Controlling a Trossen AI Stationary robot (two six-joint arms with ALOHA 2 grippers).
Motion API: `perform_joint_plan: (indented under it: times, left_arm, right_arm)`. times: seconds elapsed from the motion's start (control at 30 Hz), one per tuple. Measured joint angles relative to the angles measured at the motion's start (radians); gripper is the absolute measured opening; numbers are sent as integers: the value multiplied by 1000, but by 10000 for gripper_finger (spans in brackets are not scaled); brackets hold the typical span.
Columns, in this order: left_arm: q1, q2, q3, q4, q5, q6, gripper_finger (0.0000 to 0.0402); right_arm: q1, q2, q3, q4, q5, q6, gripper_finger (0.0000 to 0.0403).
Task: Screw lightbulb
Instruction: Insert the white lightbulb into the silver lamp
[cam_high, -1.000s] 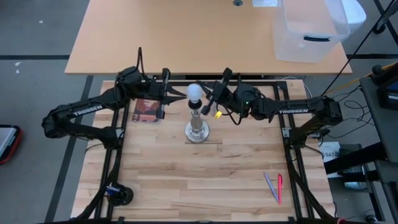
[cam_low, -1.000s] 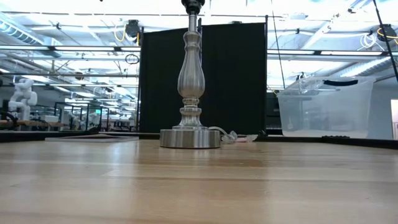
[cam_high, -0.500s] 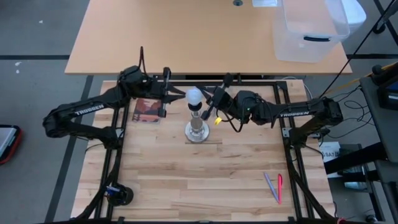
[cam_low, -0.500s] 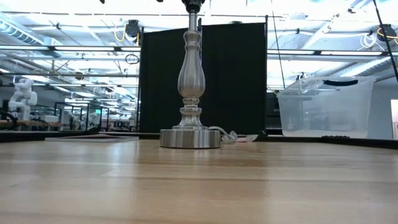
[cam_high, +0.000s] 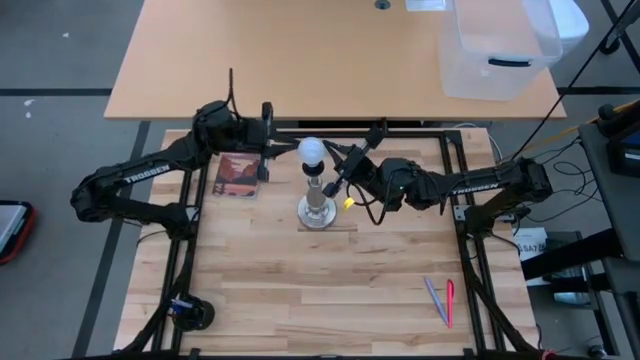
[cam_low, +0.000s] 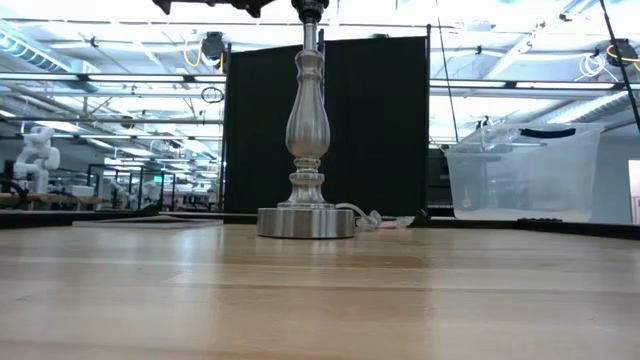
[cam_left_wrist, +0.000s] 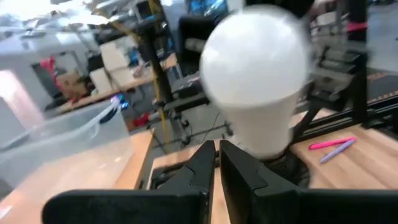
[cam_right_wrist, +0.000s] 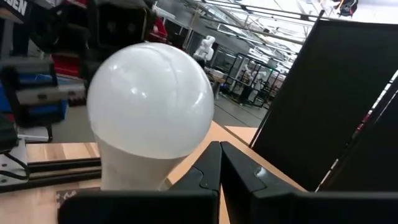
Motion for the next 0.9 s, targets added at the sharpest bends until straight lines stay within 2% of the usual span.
perform_joint_plan:
  times: [0.13,0.3,0.5,0.6,0.7,0.9]
  left_arm:
    - [0,-39,0,-12,38,4,29]
    - [-7,-74,0,-26,142,6,29]
    - [-49,-64,0,-6,209,33,29]
    - [-74,-48,0,10,211,40,29]
    - [-86,-26,0,63,202,29,29]
    - [-88,11,0,90,112,23,29]
  right_arm:
    - [1,0,0,19,1,-18,0]
    - [-26,0,0,48,-10,-50,0]
    - [-75,0,0,71,-105,-60,0]
    - [-96,0,0,77,-112,-60,0]
    - [-112,0,0,79,-162,-44,0]
    - [-117,0,0,86,-192,-33,0]
